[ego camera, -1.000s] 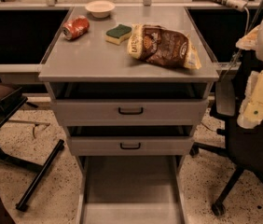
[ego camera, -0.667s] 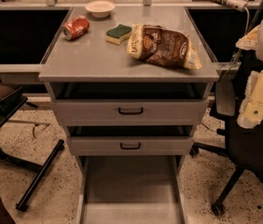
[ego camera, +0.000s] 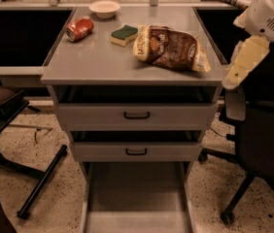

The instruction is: Place brown chip bag into bottom drawer

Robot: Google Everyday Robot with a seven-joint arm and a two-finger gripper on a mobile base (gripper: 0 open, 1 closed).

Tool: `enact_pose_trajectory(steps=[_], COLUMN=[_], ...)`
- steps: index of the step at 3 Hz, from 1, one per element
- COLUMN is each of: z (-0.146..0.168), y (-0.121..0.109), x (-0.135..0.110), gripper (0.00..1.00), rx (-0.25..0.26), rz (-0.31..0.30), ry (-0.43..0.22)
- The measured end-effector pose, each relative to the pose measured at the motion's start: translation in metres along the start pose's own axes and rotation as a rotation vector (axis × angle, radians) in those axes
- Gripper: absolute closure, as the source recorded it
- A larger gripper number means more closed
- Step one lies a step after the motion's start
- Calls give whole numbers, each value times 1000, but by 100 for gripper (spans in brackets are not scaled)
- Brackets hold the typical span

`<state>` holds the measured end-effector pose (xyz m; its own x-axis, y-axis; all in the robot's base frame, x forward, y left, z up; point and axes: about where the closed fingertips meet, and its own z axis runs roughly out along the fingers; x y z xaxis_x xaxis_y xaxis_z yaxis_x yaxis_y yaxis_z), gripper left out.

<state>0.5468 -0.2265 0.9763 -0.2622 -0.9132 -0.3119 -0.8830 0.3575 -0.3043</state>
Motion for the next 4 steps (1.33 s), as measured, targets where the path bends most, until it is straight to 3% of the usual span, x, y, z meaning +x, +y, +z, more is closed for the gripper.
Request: enact_pose_trajectory(steps=[1,2,3,4], z=[43,90,84,94], y=[-62,-97,-115,-118], x=[-16,-46,-53,-58], gripper=[0,0,0,0], rx=[8,-40,-5,-8], rz=[58,91,93,95], ry=[-24,-85,-118,-125])
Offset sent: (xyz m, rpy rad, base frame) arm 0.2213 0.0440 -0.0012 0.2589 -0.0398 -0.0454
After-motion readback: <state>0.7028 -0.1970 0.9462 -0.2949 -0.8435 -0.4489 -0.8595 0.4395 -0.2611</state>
